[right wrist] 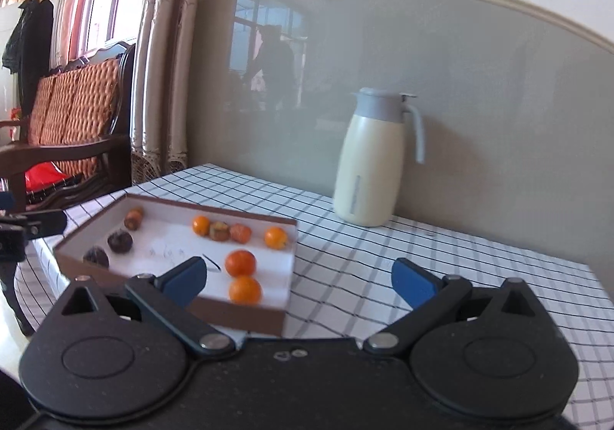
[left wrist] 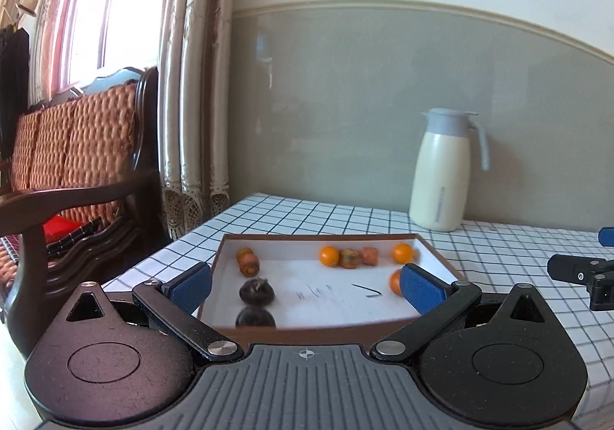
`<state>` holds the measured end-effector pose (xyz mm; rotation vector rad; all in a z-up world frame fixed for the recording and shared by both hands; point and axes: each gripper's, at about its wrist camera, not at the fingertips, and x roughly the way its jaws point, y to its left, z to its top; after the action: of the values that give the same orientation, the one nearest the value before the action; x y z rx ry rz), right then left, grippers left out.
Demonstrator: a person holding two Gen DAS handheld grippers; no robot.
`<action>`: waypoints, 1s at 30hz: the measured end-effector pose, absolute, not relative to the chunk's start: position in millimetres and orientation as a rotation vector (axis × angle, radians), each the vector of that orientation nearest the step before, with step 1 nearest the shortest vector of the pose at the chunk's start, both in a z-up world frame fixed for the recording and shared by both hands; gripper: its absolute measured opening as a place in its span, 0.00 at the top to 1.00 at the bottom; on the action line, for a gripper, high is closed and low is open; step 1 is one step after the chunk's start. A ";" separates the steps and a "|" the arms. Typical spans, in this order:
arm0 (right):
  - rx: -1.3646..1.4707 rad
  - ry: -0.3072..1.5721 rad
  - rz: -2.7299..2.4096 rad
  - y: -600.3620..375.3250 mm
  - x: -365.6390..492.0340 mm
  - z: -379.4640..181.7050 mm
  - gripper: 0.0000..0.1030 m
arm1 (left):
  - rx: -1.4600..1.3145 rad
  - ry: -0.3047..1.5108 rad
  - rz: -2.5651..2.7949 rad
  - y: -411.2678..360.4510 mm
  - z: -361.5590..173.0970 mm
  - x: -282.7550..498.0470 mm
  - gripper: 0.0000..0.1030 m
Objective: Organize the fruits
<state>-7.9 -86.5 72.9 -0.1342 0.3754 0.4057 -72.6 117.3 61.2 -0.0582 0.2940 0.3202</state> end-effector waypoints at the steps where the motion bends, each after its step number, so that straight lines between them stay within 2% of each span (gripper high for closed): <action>1: -0.126 0.377 0.398 -92.3 -14.6 72.6 0.06 | -0.059 0.290 0.313 114.2 60.6 -80.7 0.00; 13: -0.065 0.374 0.370 -116.0 -57.3 58.1 0.06 | -0.051 0.255 0.280 89.0 45.2 -128.4 0.00; 30: -0.096 0.372 0.371 -110.0 -56.3 54.1 0.06 | -0.030 0.258 0.273 81.9 40.5 -125.7 0.00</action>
<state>-56.3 -110.0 54.1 -0.0965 0.3724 0.3706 -125.7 81.9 40.5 -0.0301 0.2576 0.2731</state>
